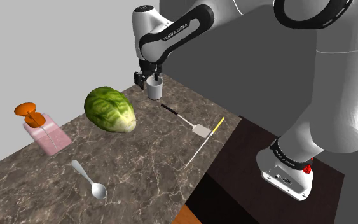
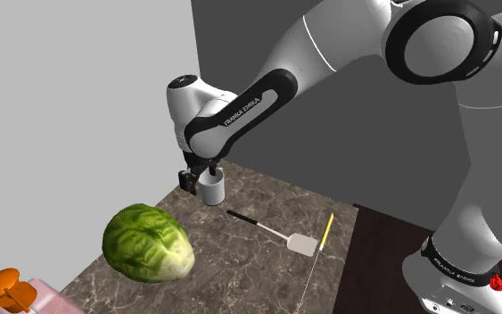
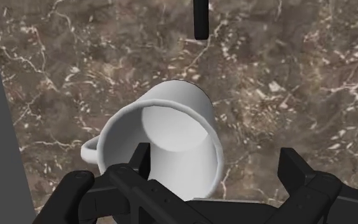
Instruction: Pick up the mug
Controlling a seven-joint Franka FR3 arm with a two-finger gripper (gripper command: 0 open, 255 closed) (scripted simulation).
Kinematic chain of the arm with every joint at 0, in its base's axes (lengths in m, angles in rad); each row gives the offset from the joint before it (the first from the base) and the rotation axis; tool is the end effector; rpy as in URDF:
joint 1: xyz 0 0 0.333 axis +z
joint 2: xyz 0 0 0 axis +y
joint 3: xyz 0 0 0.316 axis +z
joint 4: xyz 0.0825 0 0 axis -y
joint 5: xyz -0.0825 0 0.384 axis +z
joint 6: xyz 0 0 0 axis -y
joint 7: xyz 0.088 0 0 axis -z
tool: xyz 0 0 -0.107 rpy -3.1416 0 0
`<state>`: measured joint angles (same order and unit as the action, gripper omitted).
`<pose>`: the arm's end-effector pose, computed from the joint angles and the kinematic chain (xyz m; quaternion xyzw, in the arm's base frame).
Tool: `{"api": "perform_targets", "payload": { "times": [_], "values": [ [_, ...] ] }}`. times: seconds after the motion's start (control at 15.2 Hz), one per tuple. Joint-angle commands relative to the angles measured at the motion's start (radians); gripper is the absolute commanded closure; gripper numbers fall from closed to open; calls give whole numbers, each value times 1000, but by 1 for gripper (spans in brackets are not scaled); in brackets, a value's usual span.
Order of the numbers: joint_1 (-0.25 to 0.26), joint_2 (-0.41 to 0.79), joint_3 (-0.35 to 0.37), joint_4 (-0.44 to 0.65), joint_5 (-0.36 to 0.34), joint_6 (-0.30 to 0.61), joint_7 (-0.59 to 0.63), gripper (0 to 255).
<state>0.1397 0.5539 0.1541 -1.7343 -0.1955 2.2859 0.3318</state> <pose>0.6437 0.1800 0.2646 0.9989 0.0334 0.0138 0.0308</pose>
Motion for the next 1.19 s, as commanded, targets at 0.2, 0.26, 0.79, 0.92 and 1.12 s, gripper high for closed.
{"api": "perform_targets", "payload": {
  "times": [0.2,0.26,0.79,0.92,1.12],
  "values": [
    [6,48,-8,-2,-12,50,10,0],
    [6,48,-8,-2,-12,50,10,0],
    [6,48,-7,-2,-12,49,11,255],
    [6,48,-8,-2,-12,49,11,255],
    [4,31,-5,-1,-8,32,7,255]
  ]
}}
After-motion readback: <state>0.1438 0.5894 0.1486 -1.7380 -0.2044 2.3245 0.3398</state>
